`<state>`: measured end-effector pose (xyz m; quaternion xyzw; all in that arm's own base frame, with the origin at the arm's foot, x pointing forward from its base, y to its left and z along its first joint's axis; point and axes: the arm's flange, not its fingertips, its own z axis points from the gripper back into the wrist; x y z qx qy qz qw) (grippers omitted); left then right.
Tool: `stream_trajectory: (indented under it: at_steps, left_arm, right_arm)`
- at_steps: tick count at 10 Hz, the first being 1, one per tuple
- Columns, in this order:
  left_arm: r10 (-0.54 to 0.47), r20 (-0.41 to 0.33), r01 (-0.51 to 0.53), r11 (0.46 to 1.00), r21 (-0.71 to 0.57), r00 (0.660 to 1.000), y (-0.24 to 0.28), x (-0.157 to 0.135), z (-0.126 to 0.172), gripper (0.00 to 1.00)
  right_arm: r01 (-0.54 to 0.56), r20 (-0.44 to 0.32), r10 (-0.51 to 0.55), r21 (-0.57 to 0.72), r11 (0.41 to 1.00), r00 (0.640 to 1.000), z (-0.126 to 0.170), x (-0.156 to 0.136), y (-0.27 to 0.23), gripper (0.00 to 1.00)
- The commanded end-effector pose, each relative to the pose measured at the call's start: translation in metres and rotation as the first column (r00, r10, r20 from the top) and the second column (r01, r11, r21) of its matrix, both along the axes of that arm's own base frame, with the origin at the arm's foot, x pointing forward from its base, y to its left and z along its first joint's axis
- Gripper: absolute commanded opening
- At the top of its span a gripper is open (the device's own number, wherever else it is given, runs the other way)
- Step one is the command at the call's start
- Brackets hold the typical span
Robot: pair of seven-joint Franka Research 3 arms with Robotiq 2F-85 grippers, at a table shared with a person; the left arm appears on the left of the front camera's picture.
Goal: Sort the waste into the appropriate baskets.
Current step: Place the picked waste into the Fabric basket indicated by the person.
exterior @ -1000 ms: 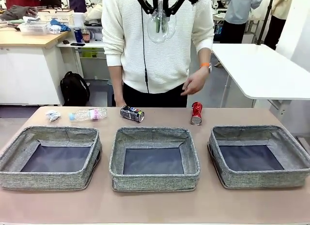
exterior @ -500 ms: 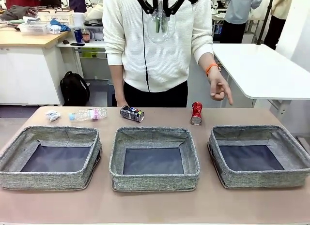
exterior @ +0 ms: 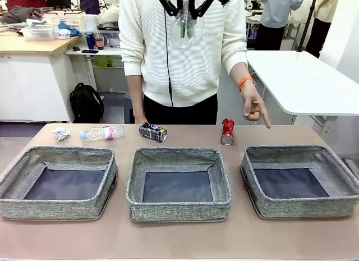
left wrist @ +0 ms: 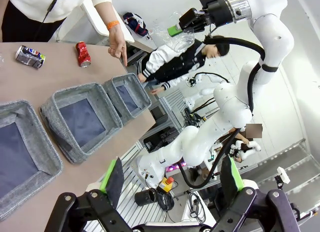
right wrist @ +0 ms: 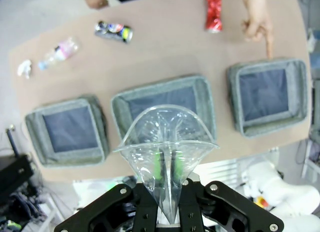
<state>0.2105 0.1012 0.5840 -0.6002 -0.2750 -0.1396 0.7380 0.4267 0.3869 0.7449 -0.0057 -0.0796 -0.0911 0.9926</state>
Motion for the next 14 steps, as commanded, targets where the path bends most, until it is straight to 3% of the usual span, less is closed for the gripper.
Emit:
stream_trajectory:
  at_steps: [1,8,9,11,12,13,14]
  left_arm:
    - [-0.009,0.029,0.009,1.0,-0.012,1.0,-0.001,0.001,0.003,1.0]
    - [-0.009,0.029,0.009,1.0,-0.012,1.0,-0.001,0.001,0.003,1.0]
    - [-0.009,0.029,0.009,1.0,-0.012,1.0,-0.001,0.001,0.003,1.0]
    - [-0.009,0.029,0.009,1.0,-0.012,1.0,-0.001,0.001,0.003,1.0]
    - [-0.009,0.029,0.009,1.0,-0.012,1.0,-0.001,0.001,0.003,1.0]
    - [-0.009,0.029,0.009,1.0,-0.012,1.0,-0.001,0.001,0.003,1.0]
    - [-0.009,0.029,0.009,1.0,-0.012,1.0,-0.001,0.001,0.003,1.0]
  right_arm:
    - [-0.001,0.002,0.001,0.002,1.0,1.0,0.0,-0.002,0.0,0.08]
    - [0.0,0.0,0.0,0.0,1.0,1.0,0.0,0.0,0.0,0.08]
    - [-0.051,-0.049,0.05,-0.02,0.998,0.998,-0.011,-0.004,-0.021,0.08]
    - [-0.134,-0.003,0.135,-0.154,0.979,0.991,-0.041,-0.011,-0.067,0.08]
    - [-0.199,-0.02,0.198,-0.145,0.969,0.98,-0.064,-0.006,-0.089,0.08]
    - [-0.222,-0.106,0.206,-0.177,0.959,0.973,-0.089,0.004,-0.103,0.08]
    - [-0.3,-0.279,0.221,-0.283,0.911,0.935,-0.105,0.005,-0.105,0.08]
